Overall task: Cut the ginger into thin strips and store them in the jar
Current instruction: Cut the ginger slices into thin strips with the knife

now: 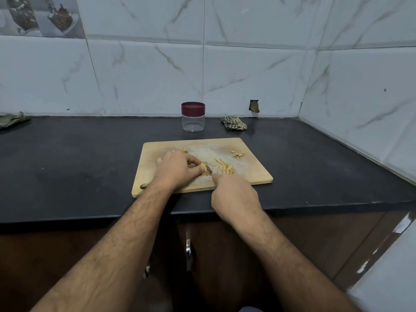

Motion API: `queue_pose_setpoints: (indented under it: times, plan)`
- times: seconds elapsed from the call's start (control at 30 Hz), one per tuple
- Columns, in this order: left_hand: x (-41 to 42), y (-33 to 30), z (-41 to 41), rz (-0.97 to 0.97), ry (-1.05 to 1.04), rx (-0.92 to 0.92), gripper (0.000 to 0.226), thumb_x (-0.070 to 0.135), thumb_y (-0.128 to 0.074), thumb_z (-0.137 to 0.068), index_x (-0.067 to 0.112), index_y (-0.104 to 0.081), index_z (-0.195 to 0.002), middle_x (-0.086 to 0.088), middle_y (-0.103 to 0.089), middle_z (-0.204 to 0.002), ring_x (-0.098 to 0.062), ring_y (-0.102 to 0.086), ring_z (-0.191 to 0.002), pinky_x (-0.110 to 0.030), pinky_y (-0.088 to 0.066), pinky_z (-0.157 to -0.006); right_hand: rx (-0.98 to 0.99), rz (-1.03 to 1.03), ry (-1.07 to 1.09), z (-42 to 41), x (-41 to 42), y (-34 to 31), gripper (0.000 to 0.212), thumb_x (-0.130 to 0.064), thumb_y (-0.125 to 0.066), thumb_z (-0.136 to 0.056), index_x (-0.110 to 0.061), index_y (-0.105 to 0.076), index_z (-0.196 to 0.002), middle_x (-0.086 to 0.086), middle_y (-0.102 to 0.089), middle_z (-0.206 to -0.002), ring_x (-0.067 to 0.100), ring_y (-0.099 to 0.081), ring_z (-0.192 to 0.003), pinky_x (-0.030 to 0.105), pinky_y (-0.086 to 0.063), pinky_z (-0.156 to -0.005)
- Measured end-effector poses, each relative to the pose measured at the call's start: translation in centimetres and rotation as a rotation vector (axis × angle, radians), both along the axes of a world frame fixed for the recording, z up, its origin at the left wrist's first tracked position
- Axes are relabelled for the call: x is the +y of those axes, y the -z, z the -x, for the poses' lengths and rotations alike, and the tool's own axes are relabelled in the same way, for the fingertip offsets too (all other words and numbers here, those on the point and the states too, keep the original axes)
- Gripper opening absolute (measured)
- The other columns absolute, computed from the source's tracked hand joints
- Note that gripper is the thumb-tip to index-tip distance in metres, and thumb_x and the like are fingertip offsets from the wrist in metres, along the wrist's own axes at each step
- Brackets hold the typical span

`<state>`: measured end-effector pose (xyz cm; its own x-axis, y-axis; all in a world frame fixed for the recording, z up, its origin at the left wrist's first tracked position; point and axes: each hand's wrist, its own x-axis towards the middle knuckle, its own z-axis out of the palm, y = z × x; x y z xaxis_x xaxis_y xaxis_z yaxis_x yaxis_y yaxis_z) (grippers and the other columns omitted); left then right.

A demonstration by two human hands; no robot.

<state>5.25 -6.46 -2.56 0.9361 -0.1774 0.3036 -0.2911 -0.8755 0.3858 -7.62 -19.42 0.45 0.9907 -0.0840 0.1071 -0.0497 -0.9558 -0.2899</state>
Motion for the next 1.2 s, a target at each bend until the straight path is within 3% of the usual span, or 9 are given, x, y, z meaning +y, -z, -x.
queue_pose_setpoints:
  times: [0.1, 0.43, 0.73, 1.0, 1.2]
  plan:
    - [0.0, -0.1, 0.0, 0.010, 0.006, 0.001, 0.032, 0.061, -0.064, -0.083, 0.043, -0.072, -0.108, 0.013, -0.067, -0.121, -0.016, -0.051, -0.123, -0.041, -0.037, -0.103, 0.000, -0.027, 0.023, -0.1, -0.1, 0.0, 0.046, -0.014, -0.046, -0.095, -0.027, -0.050, -0.139, 0.004, -0.062, -0.120, 0.024, -0.057, -0.108, 0.033, -0.044, -0.075]
    - [0.0, 0.0, 0.1, -0.045, 0.013, -0.007, 0.033, 0.064, -0.060, -0.083, 0.047, -0.069, -0.110, 0.005, -0.061, -0.134, -0.021, -0.050, -0.126, -0.044, -0.039, -0.102, -0.016, -0.034, -0.003, -1.7, -0.2, -0.4, 0.047, -0.014, -0.045, -0.095, -0.027, -0.051, -0.140, 0.004, -0.061, -0.129, 0.026, -0.053, -0.120, 0.033, -0.046, -0.086]
    - [0.1, 0.0, 0.1, -0.076, 0.022, -0.011, 0.034, 0.064, -0.057, -0.085, 0.047, -0.068, -0.112, 0.005, -0.061, -0.134, -0.022, -0.050, -0.125, -0.044, -0.039, -0.102, -0.015, 0.010, -0.001, -2.6, 0.3, -0.2, 0.036, -0.011, -0.044, -0.093, -0.024, -0.058, -0.124, 0.006, -0.063, -0.115, 0.026, -0.057, -0.110, 0.030, -0.040, -0.073]
    - [0.1, -0.1, 0.4, -0.054, 0.018, -0.001, 0.031, 0.062, -0.057, -0.086, 0.049, -0.068, -0.111, 0.003, -0.059, -0.134, -0.022, -0.048, -0.127, -0.044, -0.037, -0.104, 0.007, 0.044, 0.001, -2.3, 1.3, -0.8, 0.039, -0.008, -0.045, -0.094, -0.022, -0.059, -0.128, 0.006, -0.062, -0.119, 0.025, -0.057, -0.111, 0.031, -0.039, -0.074]
    - [-0.1, -0.2, 0.5, -0.059, 0.002, 0.000, 0.033, 0.062, -0.059, -0.085, 0.046, -0.069, -0.112, 0.003, -0.061, -0.133, -0.022, -0.049, -0.127, -0.042, -0.038, -0.102, 0.054, 0.035, -0.012, 0.2, 0.1, 0.0, 0.036, -0.007, -0.047, -0.091, -0.023, -0.055, -0.123, 0.004, -0.058, -0.106, 0.022, -0.050, -0.090, 0.034, -0.041, -0.068]
